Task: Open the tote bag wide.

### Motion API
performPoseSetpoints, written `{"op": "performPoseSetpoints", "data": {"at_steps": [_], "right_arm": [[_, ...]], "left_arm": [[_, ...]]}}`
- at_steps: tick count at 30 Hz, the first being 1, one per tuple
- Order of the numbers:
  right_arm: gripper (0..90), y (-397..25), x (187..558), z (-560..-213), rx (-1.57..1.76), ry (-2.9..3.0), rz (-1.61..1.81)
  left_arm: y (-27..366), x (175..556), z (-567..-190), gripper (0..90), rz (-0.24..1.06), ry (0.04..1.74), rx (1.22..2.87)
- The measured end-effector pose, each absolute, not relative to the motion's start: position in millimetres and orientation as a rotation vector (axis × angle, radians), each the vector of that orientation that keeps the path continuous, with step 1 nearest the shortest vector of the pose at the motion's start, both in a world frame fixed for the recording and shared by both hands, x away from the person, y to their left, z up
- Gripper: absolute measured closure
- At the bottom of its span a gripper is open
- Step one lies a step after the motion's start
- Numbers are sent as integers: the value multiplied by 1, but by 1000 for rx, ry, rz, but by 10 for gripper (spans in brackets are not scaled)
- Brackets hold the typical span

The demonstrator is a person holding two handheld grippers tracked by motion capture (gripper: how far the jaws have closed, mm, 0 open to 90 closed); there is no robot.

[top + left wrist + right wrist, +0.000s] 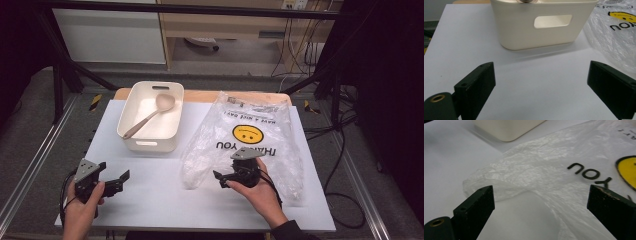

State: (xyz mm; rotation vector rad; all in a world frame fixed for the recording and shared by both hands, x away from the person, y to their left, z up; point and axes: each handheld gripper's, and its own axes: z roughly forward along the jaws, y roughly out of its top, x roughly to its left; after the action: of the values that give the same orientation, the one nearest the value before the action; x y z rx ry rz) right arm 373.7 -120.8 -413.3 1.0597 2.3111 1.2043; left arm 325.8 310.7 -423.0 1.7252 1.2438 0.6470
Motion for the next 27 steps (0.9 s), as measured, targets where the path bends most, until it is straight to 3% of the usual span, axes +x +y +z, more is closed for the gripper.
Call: {"op": "performPoseSetpoints", "data": {"at_steps": [27], "right_arm": [[130, -41, 367, -436, 866, 2515, 1185]], "left_arm": [[313, 326, -423, 77, 643, 1254, 1719]]}}
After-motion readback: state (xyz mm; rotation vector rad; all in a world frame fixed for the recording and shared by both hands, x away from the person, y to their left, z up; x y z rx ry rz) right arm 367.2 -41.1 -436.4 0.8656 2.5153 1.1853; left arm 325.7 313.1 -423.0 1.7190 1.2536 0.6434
